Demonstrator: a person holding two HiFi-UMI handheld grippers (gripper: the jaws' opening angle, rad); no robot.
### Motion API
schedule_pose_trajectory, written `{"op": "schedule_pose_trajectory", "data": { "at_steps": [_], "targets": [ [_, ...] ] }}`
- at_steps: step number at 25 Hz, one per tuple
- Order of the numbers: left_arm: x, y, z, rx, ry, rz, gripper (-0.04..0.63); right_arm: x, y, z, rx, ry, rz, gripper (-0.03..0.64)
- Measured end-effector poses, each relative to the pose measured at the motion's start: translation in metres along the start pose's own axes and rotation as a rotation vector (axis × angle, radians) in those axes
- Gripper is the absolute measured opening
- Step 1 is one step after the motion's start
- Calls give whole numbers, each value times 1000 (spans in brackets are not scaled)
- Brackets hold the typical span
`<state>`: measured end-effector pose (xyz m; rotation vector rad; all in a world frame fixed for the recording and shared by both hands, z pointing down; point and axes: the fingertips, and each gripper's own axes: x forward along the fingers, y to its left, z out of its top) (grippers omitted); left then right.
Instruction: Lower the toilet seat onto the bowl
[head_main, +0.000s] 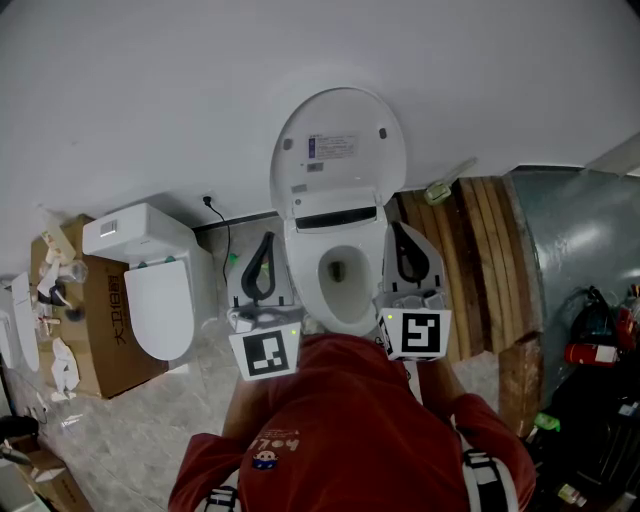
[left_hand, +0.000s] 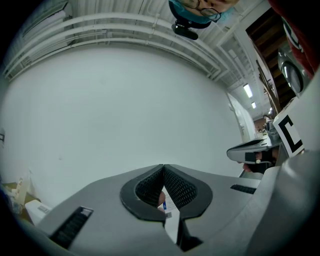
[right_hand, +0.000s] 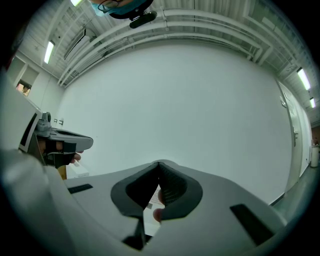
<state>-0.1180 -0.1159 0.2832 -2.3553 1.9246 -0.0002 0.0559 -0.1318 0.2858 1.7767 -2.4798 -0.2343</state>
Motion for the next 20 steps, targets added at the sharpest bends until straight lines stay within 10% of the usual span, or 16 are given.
{"op": "schedule_pose_trajectory", "data": {
  "at_steps": [20],
  "targets": [
    [8, -2, -5, -21, 12, 2, 12, 6, -1, -9, -32, 16, 17, 14]
  ]
}}
